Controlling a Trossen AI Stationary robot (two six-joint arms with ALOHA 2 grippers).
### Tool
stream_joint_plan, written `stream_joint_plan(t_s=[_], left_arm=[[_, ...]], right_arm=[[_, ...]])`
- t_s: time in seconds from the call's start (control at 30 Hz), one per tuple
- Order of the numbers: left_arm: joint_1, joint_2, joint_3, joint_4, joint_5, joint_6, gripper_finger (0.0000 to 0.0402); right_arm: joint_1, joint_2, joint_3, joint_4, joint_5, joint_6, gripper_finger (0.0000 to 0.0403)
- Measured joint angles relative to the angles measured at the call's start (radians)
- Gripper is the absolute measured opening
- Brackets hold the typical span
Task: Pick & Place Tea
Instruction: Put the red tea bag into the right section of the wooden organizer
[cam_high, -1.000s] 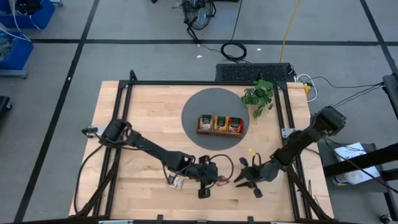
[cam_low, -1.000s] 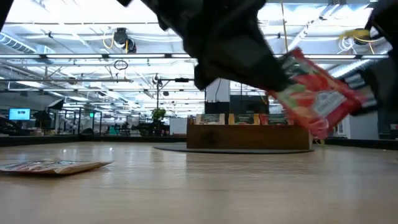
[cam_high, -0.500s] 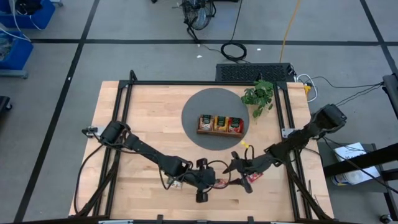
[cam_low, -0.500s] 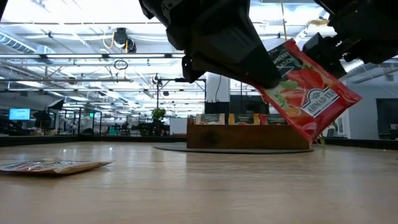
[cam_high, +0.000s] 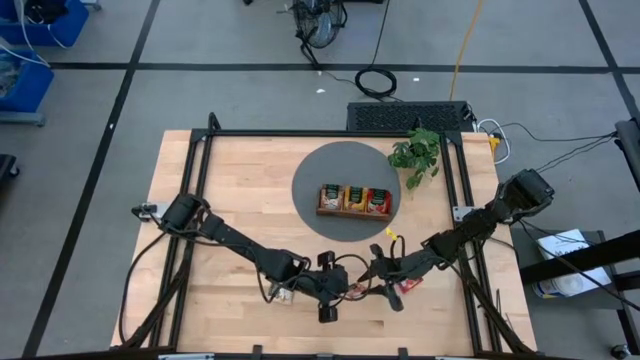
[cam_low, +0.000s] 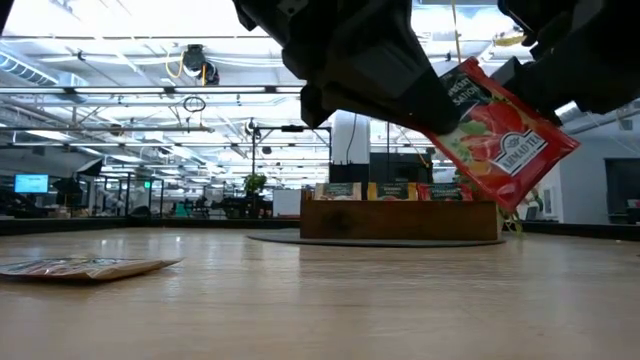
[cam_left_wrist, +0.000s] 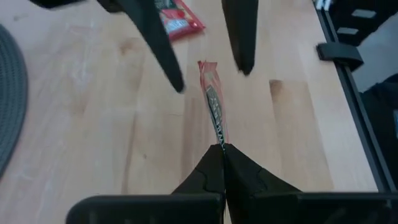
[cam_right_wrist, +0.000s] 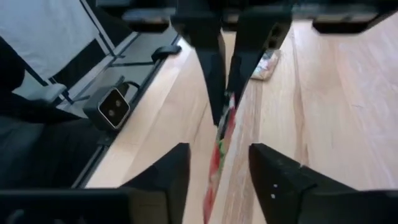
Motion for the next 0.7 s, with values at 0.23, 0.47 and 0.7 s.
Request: stream_joint_plan(t_s=[0.23, 0.47, 0.7], left_arm=[[0.017, 0.0, 0.0, 0.004, 0.013, -0.009, 0.0001], [0.02, 0.0, 0.0, 0.01, 0.024, -0.011, 0.0002], [0.02, -0.002, 0.0, 0.009, 0.024, -0.007, 0.002]], right_arm=[[0.0, 0.0, 0.0, -0.009, 0.03, -0.017, 0.0049], [0.002, 0.0, 0.0, -0.005, 0.101, -0.063, 0.0007], [0.045, 0.0, 0.0, 0.034, 0.158, -0.128, 0.0001]])
